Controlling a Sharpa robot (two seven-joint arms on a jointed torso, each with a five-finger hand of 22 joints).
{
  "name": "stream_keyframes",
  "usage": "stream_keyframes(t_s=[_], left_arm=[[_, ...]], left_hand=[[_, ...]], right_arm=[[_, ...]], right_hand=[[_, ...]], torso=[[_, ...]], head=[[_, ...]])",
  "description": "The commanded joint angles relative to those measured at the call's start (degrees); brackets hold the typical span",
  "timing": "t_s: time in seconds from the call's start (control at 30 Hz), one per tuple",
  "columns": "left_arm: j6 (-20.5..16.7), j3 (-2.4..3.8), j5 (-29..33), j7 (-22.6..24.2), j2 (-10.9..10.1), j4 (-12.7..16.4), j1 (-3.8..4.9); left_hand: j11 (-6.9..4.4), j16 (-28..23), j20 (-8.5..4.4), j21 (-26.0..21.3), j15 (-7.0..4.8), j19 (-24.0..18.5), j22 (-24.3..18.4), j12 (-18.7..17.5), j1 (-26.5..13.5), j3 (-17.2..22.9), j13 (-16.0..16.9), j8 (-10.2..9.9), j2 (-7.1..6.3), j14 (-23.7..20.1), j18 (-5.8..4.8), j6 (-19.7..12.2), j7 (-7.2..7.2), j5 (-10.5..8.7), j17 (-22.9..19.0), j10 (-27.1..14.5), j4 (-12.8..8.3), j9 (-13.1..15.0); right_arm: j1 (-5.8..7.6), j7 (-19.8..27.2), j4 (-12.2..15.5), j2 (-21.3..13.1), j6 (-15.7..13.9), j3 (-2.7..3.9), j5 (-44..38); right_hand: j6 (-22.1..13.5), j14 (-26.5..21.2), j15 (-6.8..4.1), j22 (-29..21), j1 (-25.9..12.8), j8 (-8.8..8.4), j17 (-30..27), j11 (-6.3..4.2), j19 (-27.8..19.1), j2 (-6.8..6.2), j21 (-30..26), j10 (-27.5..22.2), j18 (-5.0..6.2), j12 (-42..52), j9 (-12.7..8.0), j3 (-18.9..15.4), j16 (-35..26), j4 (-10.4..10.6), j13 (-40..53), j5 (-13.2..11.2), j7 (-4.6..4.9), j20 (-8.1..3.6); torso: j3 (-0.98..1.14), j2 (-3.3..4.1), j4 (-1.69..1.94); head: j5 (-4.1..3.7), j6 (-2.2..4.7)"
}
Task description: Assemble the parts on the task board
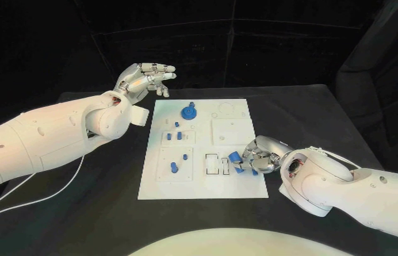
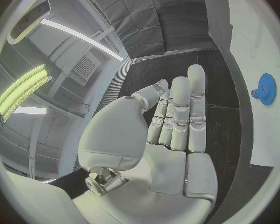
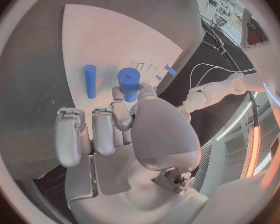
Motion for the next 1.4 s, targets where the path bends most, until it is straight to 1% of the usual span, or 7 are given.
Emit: stream_keyframes(t_s=[0.03,0.63,1.0,1.17,1.2,1.3,1.4], left_arm=[[0.61,0.03,0.13,0.26,0.02,0.08,0.09],[0.62,0.02,0.13,0.16,0.29,0.18,0.1],[0.71,0.03,0.13,0.08,0.45,0.11,0.1],[0.73,0.03,0.13,0.06,0.5,0.04,0.1],[0.73,0.03,0.13,0.05,0.51,0.02,0.1],[0.73,0.03,0.13,0.03,0.53,0.0,0.1],[0.73,0.03,0.13,-0.05,0.53,-0.01,0.1]], left_hand=[[-0.18,-0.15,-0.15,-0.29,-0.01,-0.36,-0.05,0.27,0.12,-0.05,-0.02,-0.12,0.49,-0.38,0.38,0.1,0.32,0.33,-0.1,-0.32,-0.19,-0.01],[-0.19,-0.15,-0.15,-0.3,-0.02,-0.36,-0.06,0.29,0.17,-0.04,-0.02,-0.11,0.5,-0.39,0.39,0.11,0.32,0.33,-0.11,-0.32,-0.23,-0.01],[-0.19,-0.14,-0.16,-0.32,-0.03,-0.35,-0.07,0.31,0.24,-0.02,-0.02,-0.11,0.51,-0.41,0.39,0.11,0.31,0.34,-0.13,-0.33,-0.3,-0.01],[-0.19,-0.14,-0.16,-0.32,-0.03,-0.35,-0.07,0.31,0.24,-0.02,-0.02,-0.11,0.51,-0.41,0.39,0.11,0.31,0.34,-0.13,-0.33,-0.3,-0.01],[-0.19,-0.14,-0.16,-0.32,-0.03,-0.35,-0.07,0.31,0.24,-0.02,-0.02,-0.11,0.51,-0.41,0.39,0.11,0.31,0.34,-0.13,-0.33,-0.3,-0.01],[-0.19,-0.14,-0.16,-0.32,-0.03,-0.35,-0.07,0.31,0.24,-0.02,-0.02,-0.11,0.51,-0.41,0.39,0.11,0.31,0.34,-0.13,-0.33,-0.3,-0.01],[-0.19,-0.14,-0.16,-0.32,-0.03,-0.35,-0.07,0.31,0.24,-0.02,-0.02,-0.11,0.51,-0.41,0.39,0.11,0.31,0.34,-0.13,-0.33,-0.3,-0.01]], right_arm=[[0.11,1.37,0.66,-0.09,-4.77,0.04,1.51],[0.15,-0.11,-2.27,7.27,-1.13,0.07,3.32],[0.15,-1.56,-3.48,9.39,-0.58,0.08,3.45],[0.15,-2.05,-3.71,9.83,-0.34,0.08,3.23],[0.15,-2.11,-3.77,9.92,-0.36,0.08,3.1],[0.15,-2.15,-3.96,10.12,-1.01,0.08,2.6],[0.16,-1.93,-4.14,10.17,-2.37,0.08,2.17]], right_hand=[[1.09,3.22,-0.39,10.12,-0.09,0.23,0.09,-0.11,2.92,0.19,0.3,0.52,-0.51,0.26,0.83,-0.43,0.35,0.06,0.09,0.25,-0.82,-0.39],[0.98,3.23,-0.45,10.3,-1.15,0.08,0.22,-0.12,3.03,0.49,0.4,0.43,-0.56,-0.13,1.02,-1.08,0.47,0.33,-0.08,-0.14,-0.8,-0.52],[0.99,3.2,-0.45,10.28,-2.25,0.04,0.16,-0.13,3.02,0.63,0.38,0.38,-0.55,-0.4,1.24,-1.8,0.47,0.34,-0.11,-0.89,-0.84,-0.54],[1.17,3.15,-0.56,10.3,-6.6,0.14,0.08,-0.16,3.03,1.5,0.38,0.52,-0.56,-0.64,1.81,-4.24,0.48,-0.34,0.18,-10.06,-1.06,-0.61],[1.15,3.12,-0.54,10.25,-8.7,0.16,-0.01,-0.3,2.99,1.68,0.34,0.43,-0.54,-0.87,1.97,-5.37,0.44,-0.54,0.08,-14.6,-0.99,-0.64],[0.75,2.99,-0.46,9.85,-11.64,0.08,-0.45,-0.11,2.74,1.51,0.09,-0.48,-0.44,-2.42,2.27,-7.26,0.18,0.38,-1.23,-22.35,-0.98,-0.63],[-1.03,2.45,-0.08,7.48,-14.87,-0.62,-2.02,0.39,1.28,0.02,-1.35,-5.64,0.12,-10.07,2.27,-8.67,-0.92,0.49,-8.97,-23.25,-0.32,-0.35]], torso=[[-0.01,0.03,0.15],[0.0,0.1,0.0],[0.07,0.05,0.0],[0.07,0.05,0.01],[0.08,0.05,-0.01],[0.08,0.06,-0.04],[0.05,0.03,-0.05]], head=[[0.25,0.02],[0.91,0.18],[1.33,0.11],[1.27,0.13],[1.28,0.15],[1.29,0.21],[1.3,0.26]])
